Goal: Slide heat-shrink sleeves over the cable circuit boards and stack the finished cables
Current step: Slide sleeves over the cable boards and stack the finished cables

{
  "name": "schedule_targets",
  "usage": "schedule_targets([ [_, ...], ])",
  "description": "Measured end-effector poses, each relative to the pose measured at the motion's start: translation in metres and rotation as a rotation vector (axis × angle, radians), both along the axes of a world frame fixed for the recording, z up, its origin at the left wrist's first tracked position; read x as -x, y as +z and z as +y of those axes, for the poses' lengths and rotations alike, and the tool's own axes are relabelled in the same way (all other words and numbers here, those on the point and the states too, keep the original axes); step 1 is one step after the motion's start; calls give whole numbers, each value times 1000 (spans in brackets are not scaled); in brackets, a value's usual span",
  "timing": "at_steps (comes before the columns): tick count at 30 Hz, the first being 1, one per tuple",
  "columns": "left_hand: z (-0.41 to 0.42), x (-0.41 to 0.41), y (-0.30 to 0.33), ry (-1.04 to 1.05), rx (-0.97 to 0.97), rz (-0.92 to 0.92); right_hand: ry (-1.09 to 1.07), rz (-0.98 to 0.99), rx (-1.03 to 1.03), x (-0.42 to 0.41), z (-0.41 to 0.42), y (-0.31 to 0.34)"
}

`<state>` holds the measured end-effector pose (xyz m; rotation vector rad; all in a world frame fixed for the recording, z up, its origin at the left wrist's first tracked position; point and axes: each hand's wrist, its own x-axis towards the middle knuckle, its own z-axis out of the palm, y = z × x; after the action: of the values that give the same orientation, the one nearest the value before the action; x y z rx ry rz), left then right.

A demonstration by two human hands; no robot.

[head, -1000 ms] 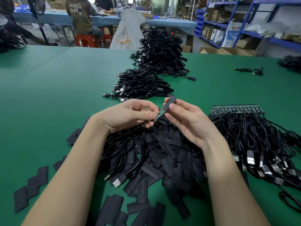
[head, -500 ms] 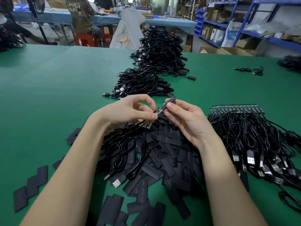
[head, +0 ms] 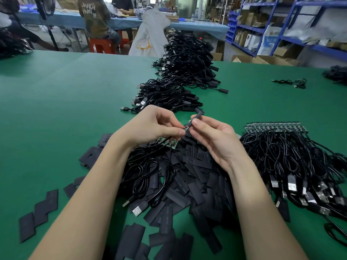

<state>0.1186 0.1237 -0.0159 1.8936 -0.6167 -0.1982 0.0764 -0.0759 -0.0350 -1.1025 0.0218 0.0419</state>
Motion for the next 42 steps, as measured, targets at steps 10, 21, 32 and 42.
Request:
schedule_targets([
  [10, -6, 0, -3, 12, 92, -15, -53, 80, -50, 0, -4, 2],
  [21, -3, 1, -2, 4, 115, 13, 3, 86, -74, 2, -6, 3],
  [32, -6, 2, 0, 23, 142, 5, -38, 55, -47, 4, -7, 8],
  [42, -7, 4, 1, 23, 152, -23, -40, 63, -68, 2, -3, 5],
])
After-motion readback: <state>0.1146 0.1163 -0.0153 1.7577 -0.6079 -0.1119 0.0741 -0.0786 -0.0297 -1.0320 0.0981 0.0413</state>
